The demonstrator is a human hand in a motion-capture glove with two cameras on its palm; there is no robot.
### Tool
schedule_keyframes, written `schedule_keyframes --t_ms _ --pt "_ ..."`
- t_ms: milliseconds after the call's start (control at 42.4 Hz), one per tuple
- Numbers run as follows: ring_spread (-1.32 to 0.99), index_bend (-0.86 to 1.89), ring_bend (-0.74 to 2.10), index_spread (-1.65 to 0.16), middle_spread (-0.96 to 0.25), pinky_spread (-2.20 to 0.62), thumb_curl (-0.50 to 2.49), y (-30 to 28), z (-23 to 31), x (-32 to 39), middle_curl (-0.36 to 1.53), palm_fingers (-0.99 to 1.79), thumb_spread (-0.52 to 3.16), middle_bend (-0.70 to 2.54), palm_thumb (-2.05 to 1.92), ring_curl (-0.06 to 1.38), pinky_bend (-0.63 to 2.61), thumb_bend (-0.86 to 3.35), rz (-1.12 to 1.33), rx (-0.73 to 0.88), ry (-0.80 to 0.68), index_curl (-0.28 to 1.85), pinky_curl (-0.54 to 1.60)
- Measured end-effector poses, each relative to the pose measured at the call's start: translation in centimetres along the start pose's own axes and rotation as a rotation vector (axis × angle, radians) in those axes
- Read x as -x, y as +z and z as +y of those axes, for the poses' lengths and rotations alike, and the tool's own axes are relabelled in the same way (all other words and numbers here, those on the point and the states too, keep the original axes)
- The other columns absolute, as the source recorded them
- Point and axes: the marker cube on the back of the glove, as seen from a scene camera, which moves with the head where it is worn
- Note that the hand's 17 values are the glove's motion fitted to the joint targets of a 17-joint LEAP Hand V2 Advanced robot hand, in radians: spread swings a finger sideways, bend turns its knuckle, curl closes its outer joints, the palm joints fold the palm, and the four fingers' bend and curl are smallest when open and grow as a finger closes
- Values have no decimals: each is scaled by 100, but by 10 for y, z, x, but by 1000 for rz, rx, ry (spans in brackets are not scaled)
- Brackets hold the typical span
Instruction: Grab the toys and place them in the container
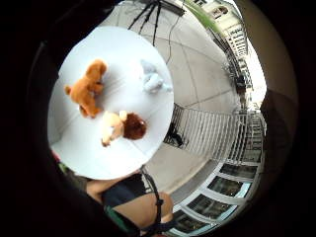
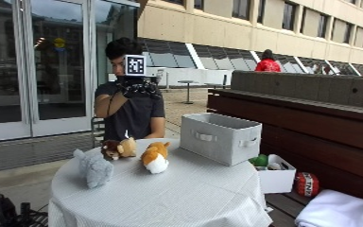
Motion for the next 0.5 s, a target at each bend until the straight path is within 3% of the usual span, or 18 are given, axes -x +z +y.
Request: schedule_keyframes --t_ms 165,354,495 --pt "-11 14 17 -22 -7 -1 2 -2 6 4 10 2 75 21 -8 3 64 -5 -25 90 -47 7 19" --pt "-14 11 20 -26 -8 -1 6 17 -26 17 16 -5 97 23 -8 7 70 -6 -25 31 -148 11 24" --pt "-15 8 21 -28 -9 -1 8 100 -59 34 20 -10 101 23 -8 10 74 -6 -34 144 -199 11 27"
